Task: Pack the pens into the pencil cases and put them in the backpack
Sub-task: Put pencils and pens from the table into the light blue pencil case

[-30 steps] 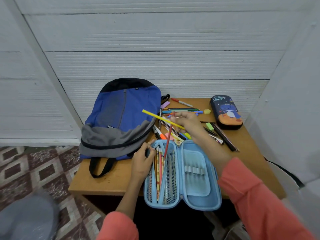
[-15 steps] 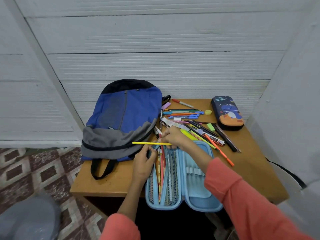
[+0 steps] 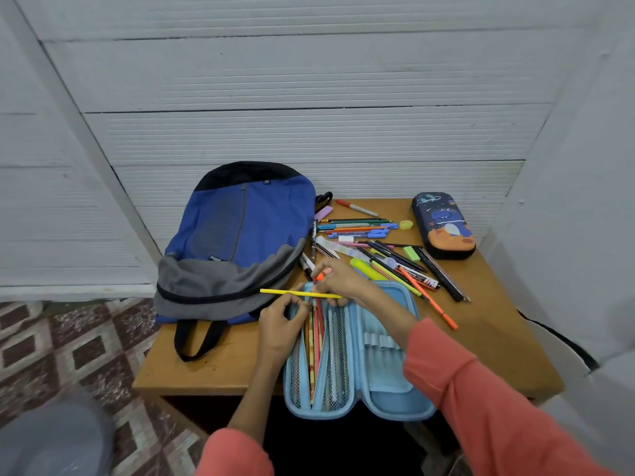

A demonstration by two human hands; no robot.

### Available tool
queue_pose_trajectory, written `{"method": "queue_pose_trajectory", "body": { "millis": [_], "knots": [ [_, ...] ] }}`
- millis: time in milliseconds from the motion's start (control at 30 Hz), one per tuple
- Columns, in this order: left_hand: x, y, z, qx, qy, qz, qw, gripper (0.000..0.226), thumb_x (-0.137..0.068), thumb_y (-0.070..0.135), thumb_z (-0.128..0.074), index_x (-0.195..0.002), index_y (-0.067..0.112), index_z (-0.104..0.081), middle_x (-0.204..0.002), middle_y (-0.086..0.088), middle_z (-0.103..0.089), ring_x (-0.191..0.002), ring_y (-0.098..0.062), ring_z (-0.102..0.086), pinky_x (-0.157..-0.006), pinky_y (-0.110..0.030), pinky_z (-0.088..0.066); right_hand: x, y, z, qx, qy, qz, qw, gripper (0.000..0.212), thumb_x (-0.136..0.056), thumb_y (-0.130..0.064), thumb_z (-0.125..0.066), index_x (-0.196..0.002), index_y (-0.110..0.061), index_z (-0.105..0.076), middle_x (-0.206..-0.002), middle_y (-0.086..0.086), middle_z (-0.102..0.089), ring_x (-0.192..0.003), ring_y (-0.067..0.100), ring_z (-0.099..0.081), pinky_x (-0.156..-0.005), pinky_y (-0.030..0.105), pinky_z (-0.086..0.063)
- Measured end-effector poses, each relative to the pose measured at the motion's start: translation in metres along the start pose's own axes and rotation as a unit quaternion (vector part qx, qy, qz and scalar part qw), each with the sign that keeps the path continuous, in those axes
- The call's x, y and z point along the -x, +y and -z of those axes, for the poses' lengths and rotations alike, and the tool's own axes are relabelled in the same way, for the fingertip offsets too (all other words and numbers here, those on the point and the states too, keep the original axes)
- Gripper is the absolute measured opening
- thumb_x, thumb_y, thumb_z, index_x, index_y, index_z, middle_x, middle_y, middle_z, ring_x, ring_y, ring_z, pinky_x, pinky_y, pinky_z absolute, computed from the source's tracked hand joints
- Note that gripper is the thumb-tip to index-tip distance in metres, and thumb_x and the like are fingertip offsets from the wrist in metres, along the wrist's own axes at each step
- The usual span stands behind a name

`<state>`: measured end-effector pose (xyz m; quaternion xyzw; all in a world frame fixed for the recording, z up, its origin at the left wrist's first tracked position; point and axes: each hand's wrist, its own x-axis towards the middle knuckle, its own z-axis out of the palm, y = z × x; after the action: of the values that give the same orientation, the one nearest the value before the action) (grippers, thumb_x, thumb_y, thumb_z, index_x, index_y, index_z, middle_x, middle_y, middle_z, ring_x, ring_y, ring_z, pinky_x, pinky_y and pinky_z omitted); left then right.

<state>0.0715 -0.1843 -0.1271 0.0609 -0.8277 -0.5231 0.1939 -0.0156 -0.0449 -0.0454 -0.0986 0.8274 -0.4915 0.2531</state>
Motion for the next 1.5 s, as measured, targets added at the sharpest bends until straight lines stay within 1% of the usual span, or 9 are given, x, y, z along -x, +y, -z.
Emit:
{"method": "queue_pose_trajectory", "body": {
  "millis": [133,367,433,533,700,933,1033,1333,1500],
  "knots": [
    [0.000,-0.001,0.000,0.007,0.002,-0.003,1.000,0.031,-0.081,0.051,-0.059,-0.072,0.021,-0.061,-0.090,-0.006,-0.071,-0.090,-0.023,-0.065,-0.077,-0.047,-0.053,-0.001,0.004,-0.002,0.018,-0.011,0.014,1.000,0.005,-0.091,-0.007,-0.061,-0.092,-0.012,-0.058,-0.059,0.005,-0.053,-0.037,0.012,-0.046,-0.034,0.019,-0.031],
    [0.001,0.005,0.001,0.012,0.008,0.000,1.000,0.032,-0.082,0.050,-0.057,-0.073,0.019,-0.058,-0.071,-0.001,-0.063,-0.071,-0.021,-0.059,-0.067,-0.044,-0.049,0.002,0.001,0.001,0.024,-0.038,0.010,0.999,0.017,-0.095,-0.024,-0.059,-0.081,-0.015,-0.059,-0.062,0.000,-0.050,-0.048,0.011,-0.044,-0.041,0.019,-0.033],
    [0.002,0.006,0.002,0.008,0.006,0.005,1.000,0.026,-0.085,0.041,-0.062,-0.074,0.018,-0.058,-0.069,0.001,-0.062,-0.067,-0.019,-0.057,-0.065,-0.043,-0.048,0.003,-0.001,0.006,-0.002,-0.038,0.018,0.999,0.005,-0.092,-0.012,-0.061,-0.087,-0.013,-0.059,-0.069,0.003,-0.055,-0.051,0.011,-0.048,-0.045,0.021,-0.038],
    [0.002,0.006,0.001,0.001,0.001,0.020,1.000,0.018,-0.089,0.024,-0.067,-0.074,0.019,-0.058,-0.073,0.014,-0.064,-0.067,-0.005,-0.055,-0.064,-0.035,-0.046,0.005,-0.004,0.016,-0.075,-0.017,0.070,0.995,0.014,-0.084,0.002,-0.067,-0.097,-0.001,-0.064,-0.072,0.010,-0.061,-0.054,0.013,-0.054,-0.051,0.023,-0.044],
    [0.001,0.006,0.001,0.005,-0.012,0.016,1.000,0.018,-0.091,0.017,-0.064,-0.075,0.019,-0.056,-0.121,0.015,-0.066,-0.107,0.007,-0.059,-0.088,-0.028,-0.048,0.009,-0.016,0.031,-0.361,0.063,0.151,0.918,0.012,-0.083,0.002,-0.069,-0.093,-0.002,-0.065,-0.078,0.011,-0.065,-0.057,0.014,-0.059,-0.055,0.019,-0.050],
    [0.001,0.004,0.000,0.009,-0.004,0.021,1.000,0.017,-0.094,0.019,-0.059,-0.078,0.017,-0.055,-0.109,0.008,-0.070,-0.080,0.000,-0.063,-0.073,-0.034,-0.052,0.004,-0.018,0.027,-0.472,0.117,0.141,0.863,0.010,-0.093,-0.016,-0.060,-0.097,-0.006,-0.061,-0.069,0.005,-0.064,-0.050,0.008,-0.049,-0.044,0.015,-0.039],
    [0.001,0.005,0.000,0.008,-0.007,0.017,1.000,0.015,-0.094,0.021,-0.059,-0.084,0.010,-0.058,-0.109,-0.005,-0.071,-0.089,-0.008,-0.065,-0.073,-0.029,-0.050,-0.001,-0.013,0.024,-0.508,0.113,0.120,0.845,0.009,-0.092,-0.015,-0.062,-0.095,-0.007,-0.061,-0.072,0.005,-0.064,-0.050,0.007,-0.046,-0.043,0.015,-0.037],
    [-0.001,0.005,-0.001,0.008,-0.003,0.020,1.000,0.017,-0.095,0.016,-0.057,-0.080,0.010,-0.055,-0.123,0.015,-0.064,-0.105,0.012,-0.058,-0.089,-0.026,-0.048,-0.001,-0.007,0.003,-0.284,0.116,0.120,0.944,0.026,-0.091,-0.014,-0.064,-0.101,0.010,-0.066,-0.069,0.008,-0.059,-0.045,0.006,-0.041,-0.040,0.013,-0.033],
    [0.000,0.007,-0.002,0.007,-0.003,0.012,1.000,0.019,-0.095,0.015,-0.057,-0.077,0.011,-0.053,-0.120,0.016,-0.065,-0.077,0.011,-0.059,-0.067,-0.015,-0.046,-0.008,-0.003,-0.014,-0.148,0.083,0.103,0.980,0.020,-0.090,-0.019,-0.066,-0.091,0.001,-0.070,-0.064,0.006,-0.059,-0.046,0.009,-0.041,-0.049,0.019,-0.037]
  ]
}}
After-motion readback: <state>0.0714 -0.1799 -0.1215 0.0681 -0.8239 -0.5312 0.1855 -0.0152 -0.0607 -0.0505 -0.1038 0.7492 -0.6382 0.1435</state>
